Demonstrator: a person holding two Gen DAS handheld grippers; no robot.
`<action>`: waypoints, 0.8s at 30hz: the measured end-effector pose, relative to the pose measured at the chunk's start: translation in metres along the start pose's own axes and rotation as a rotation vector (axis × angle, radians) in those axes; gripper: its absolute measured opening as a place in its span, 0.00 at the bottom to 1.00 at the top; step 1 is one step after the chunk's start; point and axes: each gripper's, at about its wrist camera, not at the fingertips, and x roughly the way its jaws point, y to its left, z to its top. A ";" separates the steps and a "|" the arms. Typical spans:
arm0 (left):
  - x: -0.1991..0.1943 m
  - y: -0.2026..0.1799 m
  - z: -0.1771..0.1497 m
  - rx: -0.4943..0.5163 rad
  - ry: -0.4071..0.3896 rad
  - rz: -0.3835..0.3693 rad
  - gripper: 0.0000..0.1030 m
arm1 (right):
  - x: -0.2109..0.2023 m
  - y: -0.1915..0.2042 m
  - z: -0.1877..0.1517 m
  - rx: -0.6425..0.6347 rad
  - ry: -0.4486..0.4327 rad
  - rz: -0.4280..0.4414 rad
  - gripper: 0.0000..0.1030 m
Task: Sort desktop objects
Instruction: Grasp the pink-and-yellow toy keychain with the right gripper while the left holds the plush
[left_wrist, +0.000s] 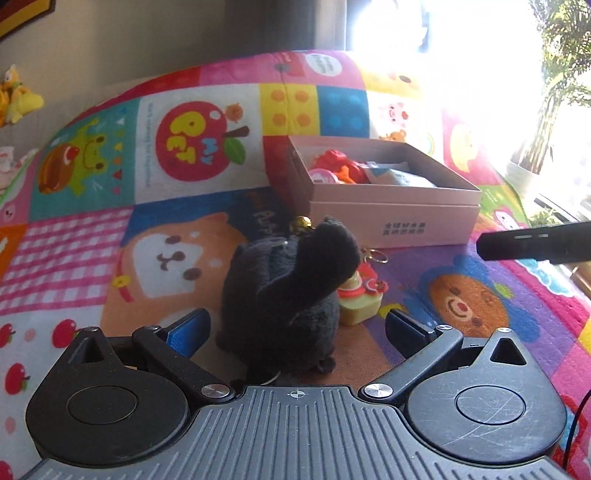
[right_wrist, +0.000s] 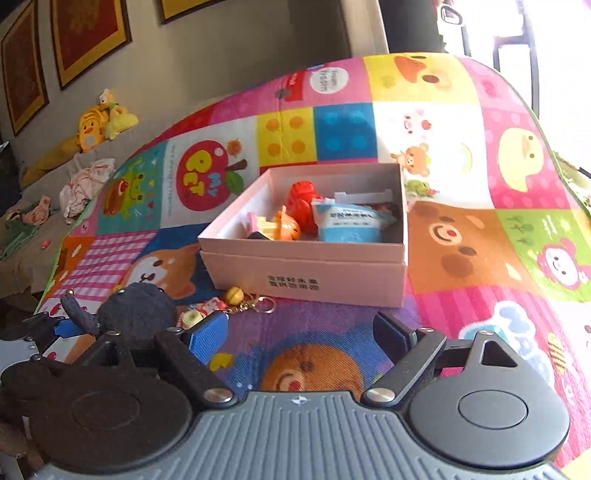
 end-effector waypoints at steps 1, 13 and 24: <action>0.002 -0.002 0.000 0.004 -0.006 0.012 1.00 | 0.000 -0.003 -0.004 0.004 0.007 -0.006 0.87; -0.007 0.032 -0.003 0.086 -0.021 0.167 0.68 | 0.021 0.044 -0.011 -0.116 0.053 0.088 0.87; -0.017 0.063 -0.012 -0.036 -0.003 0.142 0.74 | 0.078 0.103 -0.008 -0.257 0.116 0.070 0.52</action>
